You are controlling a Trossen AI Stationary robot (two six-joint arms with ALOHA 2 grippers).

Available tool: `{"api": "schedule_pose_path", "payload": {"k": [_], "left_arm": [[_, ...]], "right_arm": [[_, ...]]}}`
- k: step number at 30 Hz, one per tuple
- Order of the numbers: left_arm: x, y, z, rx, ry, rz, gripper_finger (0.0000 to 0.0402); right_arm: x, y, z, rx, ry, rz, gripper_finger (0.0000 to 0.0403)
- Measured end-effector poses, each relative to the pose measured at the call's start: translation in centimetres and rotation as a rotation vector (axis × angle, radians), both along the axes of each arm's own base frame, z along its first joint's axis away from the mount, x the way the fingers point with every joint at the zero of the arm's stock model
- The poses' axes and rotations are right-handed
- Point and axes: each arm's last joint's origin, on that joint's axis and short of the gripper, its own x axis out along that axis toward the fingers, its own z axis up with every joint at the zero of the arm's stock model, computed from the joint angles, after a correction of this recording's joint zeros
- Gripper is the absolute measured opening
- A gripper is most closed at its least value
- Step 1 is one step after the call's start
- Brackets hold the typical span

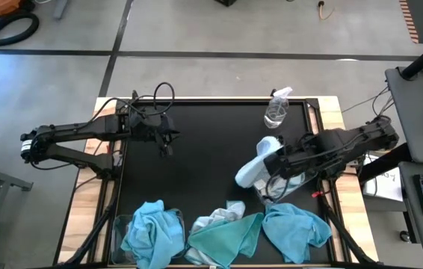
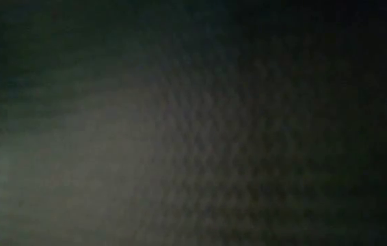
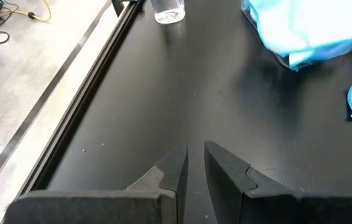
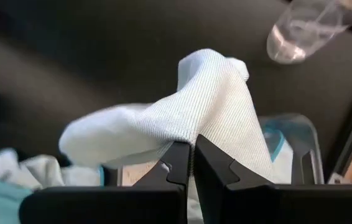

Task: Sort microfiber towel by color & place in baskets
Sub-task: Put the white towel into the top transparent bin

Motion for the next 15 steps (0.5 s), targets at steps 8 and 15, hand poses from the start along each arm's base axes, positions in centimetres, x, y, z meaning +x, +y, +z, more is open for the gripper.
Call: {"api": "schedule_pose_path", "payload": {"k": [8,15], "left_arm": [[0.0,0.0,0.0,-0.002,-0.003,0.003,0.004],[0.0,0.1,0.0,-0.011,-0.01,0.032,0.004]], "right_arm": [[-1.6,-0.9,1.0,-0.106,-0.058,0.021,0.0009],[-2.7,-1.3,1.8,-0.145,-0.085,0.051,0.0009]]}}
